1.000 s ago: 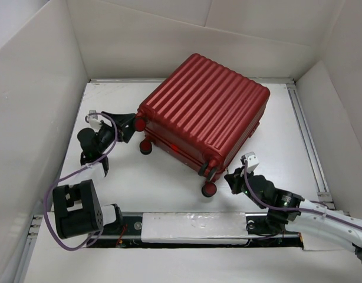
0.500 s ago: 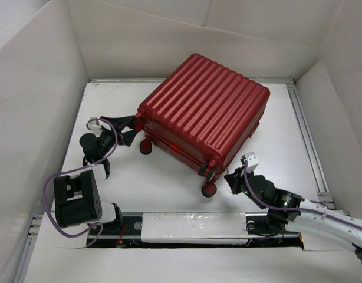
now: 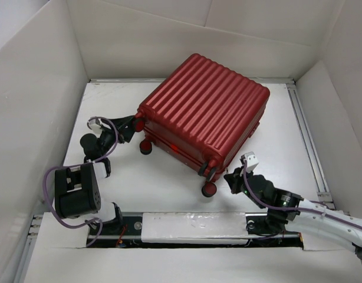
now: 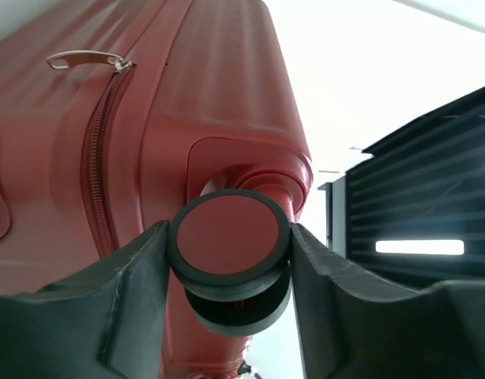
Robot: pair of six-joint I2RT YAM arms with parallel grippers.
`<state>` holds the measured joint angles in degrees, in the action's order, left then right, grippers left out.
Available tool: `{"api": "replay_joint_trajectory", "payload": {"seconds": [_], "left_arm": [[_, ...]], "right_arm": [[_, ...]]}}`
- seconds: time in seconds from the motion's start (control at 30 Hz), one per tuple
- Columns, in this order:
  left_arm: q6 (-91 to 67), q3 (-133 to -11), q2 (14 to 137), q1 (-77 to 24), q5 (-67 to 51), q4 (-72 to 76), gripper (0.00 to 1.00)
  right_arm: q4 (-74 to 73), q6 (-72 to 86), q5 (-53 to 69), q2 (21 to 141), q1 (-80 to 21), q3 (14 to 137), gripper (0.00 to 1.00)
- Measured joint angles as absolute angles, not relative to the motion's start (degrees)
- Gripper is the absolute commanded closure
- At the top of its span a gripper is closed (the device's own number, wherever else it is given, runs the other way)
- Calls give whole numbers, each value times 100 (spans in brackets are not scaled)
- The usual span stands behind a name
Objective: Pack the luggage
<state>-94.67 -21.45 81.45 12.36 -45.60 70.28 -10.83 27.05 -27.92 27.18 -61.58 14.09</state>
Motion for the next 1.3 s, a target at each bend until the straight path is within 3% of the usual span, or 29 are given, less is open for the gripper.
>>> {"api": "replay_joint_trajectory", "payload": {"seconds": [0.03, 0.07, 0.13, 0.17, 0.5, 0.77, 0.9, 1.3], "left_arm": [[-9526, -2147, 8202, 1234, -4574, 7124, 64], [-9572, -2147, 8252, 1236, -4580, 7223, 80], [-9721, -2156, 8366, 1232, -4591, 7328, 99], [-9791, -2174, 8427, 1223, -4595, 7391, 100], [-10228, -2198, 8320, 1175, -4460, 7212, 100], [-9421, -2198, 7535, 1247, -4171, 6243, 100], [-9205, -2073, 7323, 1210, -3992, 6134, 100], [-9155, -1520, 6259, 1234, -2867, 5529, 100]], "right_arm": [[-1041, 2705, -2790, 2749, -6158, 1409, 100], [-991, 2705, -2790, 2792, -6158, 1409, 100], [-904, 2700, -2781, 2877, -6156, 1409, 100], [-862, 2700, -2768, 2932, -6156, 1409, 100], [-609, 2674, -2281, 3120, -6320, 1420, 100], [-945, 2648, -1957, 3282, -6941, 1728, 100], [-753, 2655, -1695, 4139, -7338, 2095, 100], [1437, 3000, -2891, 6436, -7905, 2506, 100]]}}
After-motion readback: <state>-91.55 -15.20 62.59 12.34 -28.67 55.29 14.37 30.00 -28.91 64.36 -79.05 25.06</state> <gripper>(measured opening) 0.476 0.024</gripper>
